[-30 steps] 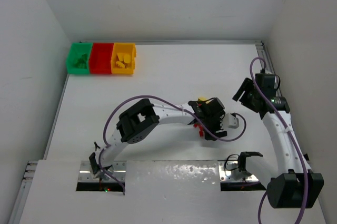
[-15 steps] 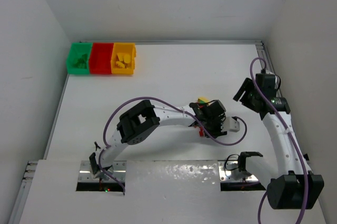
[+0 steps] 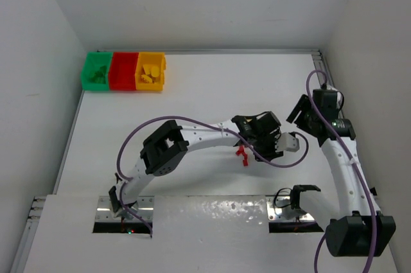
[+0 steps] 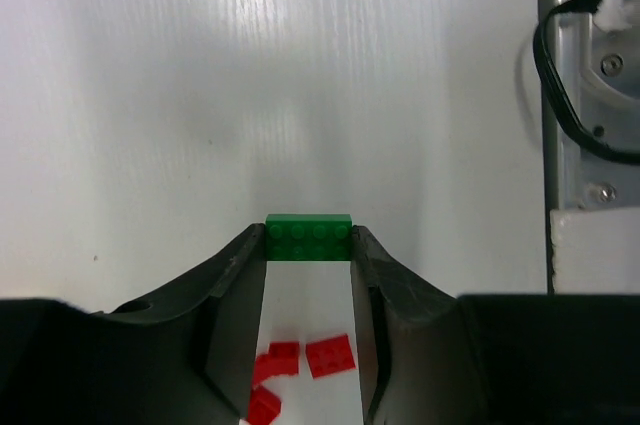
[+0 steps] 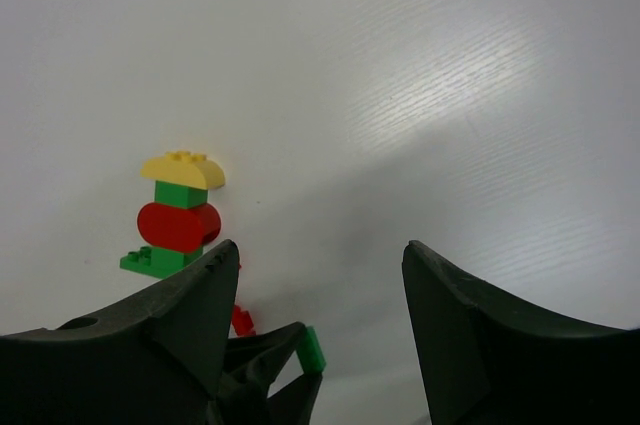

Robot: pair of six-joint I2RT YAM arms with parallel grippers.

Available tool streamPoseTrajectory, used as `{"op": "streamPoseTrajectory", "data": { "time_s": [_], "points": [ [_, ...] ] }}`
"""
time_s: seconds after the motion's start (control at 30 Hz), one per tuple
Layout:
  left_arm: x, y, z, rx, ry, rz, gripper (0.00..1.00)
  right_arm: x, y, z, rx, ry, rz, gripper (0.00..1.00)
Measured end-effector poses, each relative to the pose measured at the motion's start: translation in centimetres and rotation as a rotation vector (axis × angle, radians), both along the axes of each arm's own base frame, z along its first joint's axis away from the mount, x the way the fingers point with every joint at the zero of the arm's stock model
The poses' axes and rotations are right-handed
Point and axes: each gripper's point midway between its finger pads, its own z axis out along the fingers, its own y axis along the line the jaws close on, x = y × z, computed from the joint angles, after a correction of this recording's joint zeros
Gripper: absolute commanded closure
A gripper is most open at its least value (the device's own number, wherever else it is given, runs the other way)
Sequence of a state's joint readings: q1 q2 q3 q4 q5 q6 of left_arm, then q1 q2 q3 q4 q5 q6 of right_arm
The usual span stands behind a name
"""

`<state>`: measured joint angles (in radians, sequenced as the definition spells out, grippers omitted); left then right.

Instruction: Sort the legos into containers by color

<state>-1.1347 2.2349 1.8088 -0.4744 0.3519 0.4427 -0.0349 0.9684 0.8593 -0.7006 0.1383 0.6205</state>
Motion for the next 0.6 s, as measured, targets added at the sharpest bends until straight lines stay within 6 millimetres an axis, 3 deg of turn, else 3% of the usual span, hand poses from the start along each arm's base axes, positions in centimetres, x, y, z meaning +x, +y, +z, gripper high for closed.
{"op": "streamPoseTrajectory", "data": {
  "time_s": [0.2, 0.3, 0.4, 0.6],
  "points": [
    [-0.4, 3.4, 1.2, 0.049, 0.046, -0.014, 0.95, 0.4, -0.8, 1.5, -0.034, -0.001, -0.029, 0.34],
    [0.3, 5.6, 2.5, 0.056, 0.071, 0.016, 0.95, 0.8, -1.0, 2.5, -0.045, -0.025, -0.034, 0.34],
    [2.8, 8.0, 4.9, 0.027, 0.063, 0.084, 0.95, 1.1, -1.2, 3.1, -0.053, -0.038, -0.037, 0.34],
    [9.6, 14.5, 10.3, -0.056, 0.003, 0.28, 0.95, 2.4, -0.8, 3.1, -0.037, -0.024, -0.02, 0.37]
  ]
}}
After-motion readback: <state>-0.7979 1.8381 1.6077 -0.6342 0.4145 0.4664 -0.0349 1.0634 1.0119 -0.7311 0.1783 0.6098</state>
